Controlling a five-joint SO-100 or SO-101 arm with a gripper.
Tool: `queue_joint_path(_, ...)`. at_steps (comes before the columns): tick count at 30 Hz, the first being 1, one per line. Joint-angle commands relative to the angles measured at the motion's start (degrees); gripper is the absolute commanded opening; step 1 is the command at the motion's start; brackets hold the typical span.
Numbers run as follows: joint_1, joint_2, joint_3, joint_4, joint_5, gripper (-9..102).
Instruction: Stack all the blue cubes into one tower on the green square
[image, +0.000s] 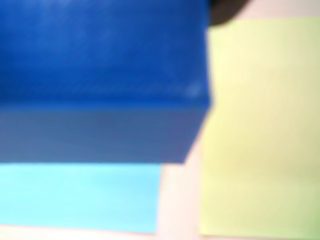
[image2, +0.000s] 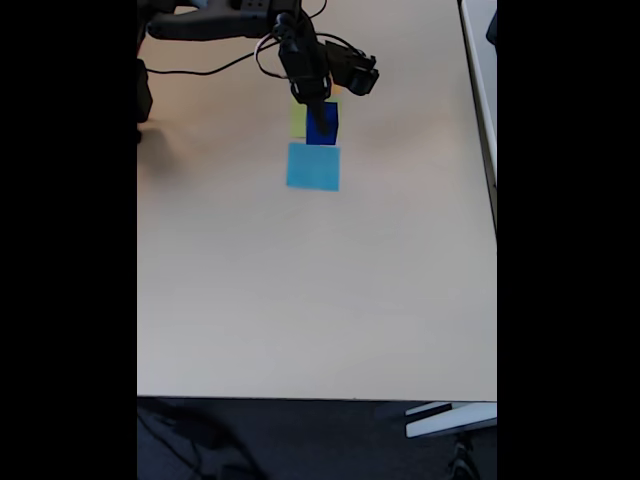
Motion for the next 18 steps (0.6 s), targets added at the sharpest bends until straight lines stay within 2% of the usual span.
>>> queue_joint_path(1, -2.8, 1.1, -2.9, -1.2, 3.4, 5)
queue_joint_path(12, -8.7, -0.7, -0.4, -5.9, 9.8, 5)
queue_joint_path(18, -10.7, 0.0, 6.2, -11.4, 12.2, 5)
